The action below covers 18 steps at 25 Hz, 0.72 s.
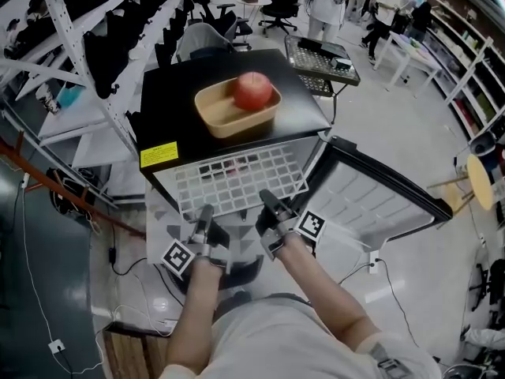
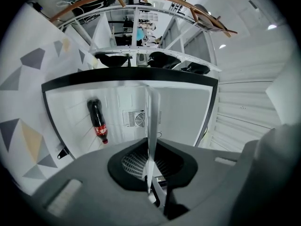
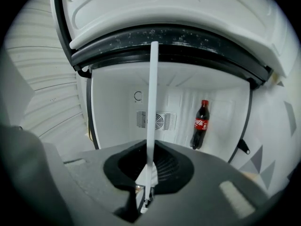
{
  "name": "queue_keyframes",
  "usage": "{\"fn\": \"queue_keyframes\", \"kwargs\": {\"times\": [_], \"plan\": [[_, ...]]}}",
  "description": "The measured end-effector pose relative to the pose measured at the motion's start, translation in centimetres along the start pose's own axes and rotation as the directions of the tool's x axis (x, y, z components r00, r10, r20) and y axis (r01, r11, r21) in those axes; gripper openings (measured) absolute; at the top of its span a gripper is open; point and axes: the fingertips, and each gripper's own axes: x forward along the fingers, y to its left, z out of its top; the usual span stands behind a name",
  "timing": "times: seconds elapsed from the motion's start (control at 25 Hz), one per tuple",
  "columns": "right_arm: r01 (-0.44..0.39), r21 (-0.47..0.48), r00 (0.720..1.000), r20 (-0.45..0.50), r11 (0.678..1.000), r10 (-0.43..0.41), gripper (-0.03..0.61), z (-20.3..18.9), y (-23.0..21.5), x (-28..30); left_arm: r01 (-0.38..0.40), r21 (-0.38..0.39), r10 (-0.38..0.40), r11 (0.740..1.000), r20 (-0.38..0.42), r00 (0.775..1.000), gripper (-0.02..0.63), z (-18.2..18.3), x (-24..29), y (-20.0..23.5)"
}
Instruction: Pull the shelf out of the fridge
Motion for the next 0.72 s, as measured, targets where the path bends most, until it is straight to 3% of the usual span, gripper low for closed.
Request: {"fn": "queue_keyframes", "kwargs": {"times": [0.72], "plan": [[-0.014,-0.026,0.997,-0.071,1.0,0.012,0.028,-2.3,1.2,-5.6,-0.011,0.005,0.011,1.0,-0.001,1.0,0.029,-3.6,-5.4,-1.0]]}}
